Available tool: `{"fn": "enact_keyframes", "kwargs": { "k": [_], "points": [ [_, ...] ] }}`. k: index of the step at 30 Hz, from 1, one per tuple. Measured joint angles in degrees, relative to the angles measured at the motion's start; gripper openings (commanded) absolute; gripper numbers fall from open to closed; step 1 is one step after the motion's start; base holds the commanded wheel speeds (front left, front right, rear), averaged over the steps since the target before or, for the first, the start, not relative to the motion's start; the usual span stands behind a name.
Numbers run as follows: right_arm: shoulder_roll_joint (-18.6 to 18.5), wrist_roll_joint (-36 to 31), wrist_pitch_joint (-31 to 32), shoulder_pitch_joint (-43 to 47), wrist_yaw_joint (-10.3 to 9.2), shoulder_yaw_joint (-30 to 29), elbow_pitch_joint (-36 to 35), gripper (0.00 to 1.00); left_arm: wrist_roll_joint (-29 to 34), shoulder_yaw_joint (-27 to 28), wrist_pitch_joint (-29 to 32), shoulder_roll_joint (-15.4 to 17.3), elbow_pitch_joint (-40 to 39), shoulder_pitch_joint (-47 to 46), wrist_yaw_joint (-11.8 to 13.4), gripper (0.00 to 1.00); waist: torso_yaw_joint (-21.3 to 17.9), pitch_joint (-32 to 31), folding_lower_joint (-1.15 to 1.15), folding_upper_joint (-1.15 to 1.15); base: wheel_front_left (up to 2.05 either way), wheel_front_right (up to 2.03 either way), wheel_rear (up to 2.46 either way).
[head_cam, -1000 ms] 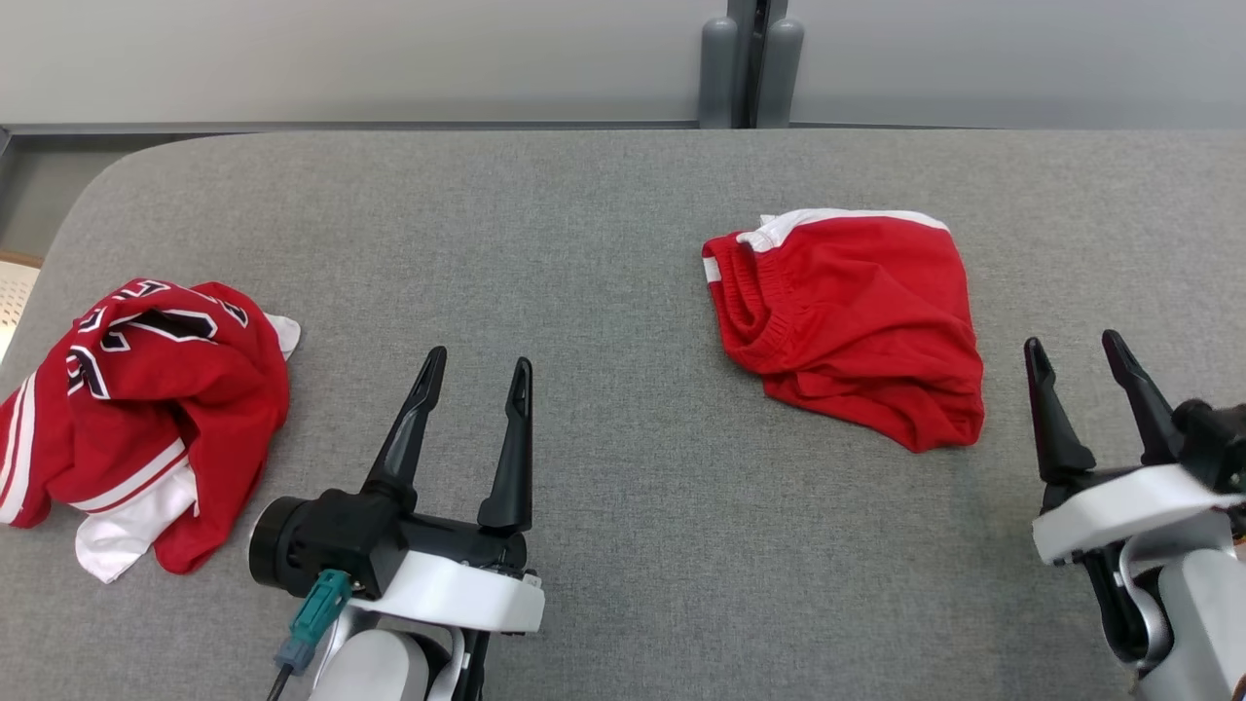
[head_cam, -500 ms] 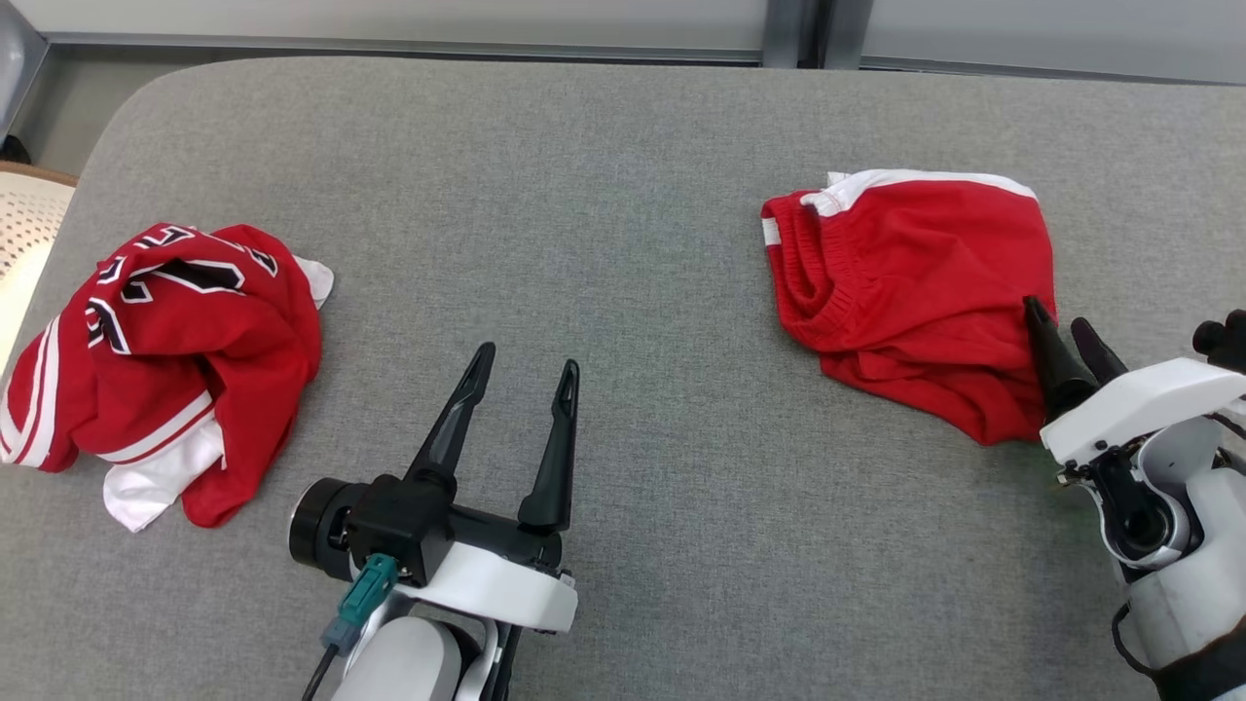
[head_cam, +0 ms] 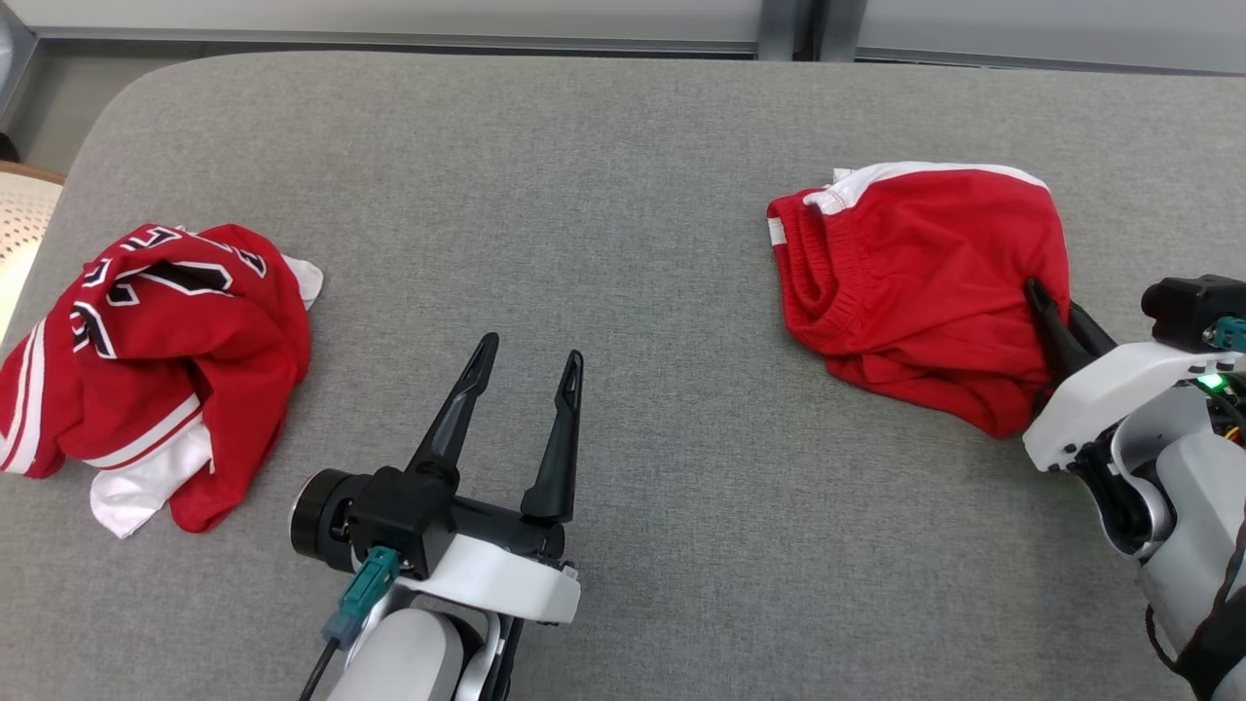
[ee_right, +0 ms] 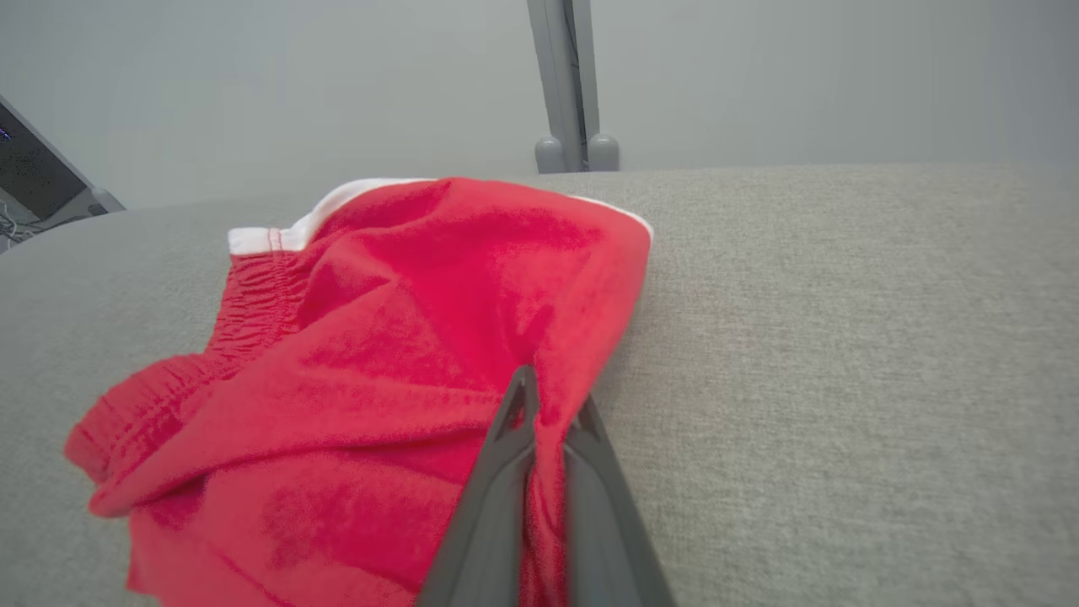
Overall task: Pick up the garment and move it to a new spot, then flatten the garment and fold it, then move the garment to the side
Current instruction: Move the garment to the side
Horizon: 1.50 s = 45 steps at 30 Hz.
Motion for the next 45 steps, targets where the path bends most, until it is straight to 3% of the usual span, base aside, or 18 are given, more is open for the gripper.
{"fn": "enact_keyframes", "kwargs": {
  "k": [9,13,18,23,28,34,42,43,44,45],
  "points": [
    [-9.11,-7.17,-4.00,-2.16,0.08,11.03,-1.35,0.00,0.18,0.45,0.00,0.01,-0.87,-0.75,-0.86,1.00,-4.44,-0.35,0.00,0.00,0.00,0.00,0.00],
    [-15.97,-9.99,-3.49,-5.05,0.09,16.33,-3.36,0.00,1.77,0.89,0.00,0.00,-1.18,-2.39,-2.03,1.00,-7.21,0.90,0.00,0.00,0.00,0.00,0.00],
    [-23.23,-9.78,-4.30,-9.09,0.10,21.58,-4.93,0.00,3.72,0.71,0.00,-0.02,-0.83,-6.70,-3.38,1.00,-10.85,4.58,0.00,0.00,0.00,0.00,0.00],
    [-27.70,-8.64,-6.54,-12.45,0.11,24.63,-4.31,0.00,5.39,0.46,0.00,-0.03,-0.51,-10.31,-4.30,1.00,-13.71,8.42,0.00,0.00,0.00,0.00,0.00],
    [-30.33,-4.34,-8.73,-16.37,0.13,24.04,-0.04,0.00,6.58,0.23,0.00,-0.04,-0.12,-13.24,-5.03,1.00,-16.79,13.24,0.00,0.00,0.00,0.00,0.00],
    [-30.40,1.51,-10.62,-19.27,0.12,19.65,5.80,0.00,7.10,0.67,0.00,-0.01,0.11,-14.41,-5.53,1.00,-19.14,17.42,0.00,0.00,0.00,0.00,0.00],
    [-29.26,2.36,-11.26,-19.98,0.13,19.90,8.13,0.00,6.88,1.48,0.00,-0.04,0.20,-15.01,-5.48,1.00,-18.10,18.55,0.00,0.00,0.00,0.00,0.00],
    [-29.18,2.81,-11.29,-20.02,0.12,20.03,8.95,0.03,6.75,1.46,0.00,-0.04,0.18,-15.01,-5.44,1.00,-17.81,18.51,0.00,0.00,0.00,0.00,0.00],
    [-29.20,2.85,-11.29,-20.04,0.13,20.35,9.51,0.43,6.58,1.46,0.00,-0.02,0.15,-15.01,-5.44,1.00,-17.54,18.44,0.01,0.00,0.00,0.00,0.00],
    [-29.25,2.83,-11.28,-20.12,0.12,20.40,9.92,1.00,6.44,1.41,0.00,-0.02,0.14,-15.01,-5.36,1.00,-17.27,18.35,0.00,0.00,0.00,0.00,0.00]
  ]
}}
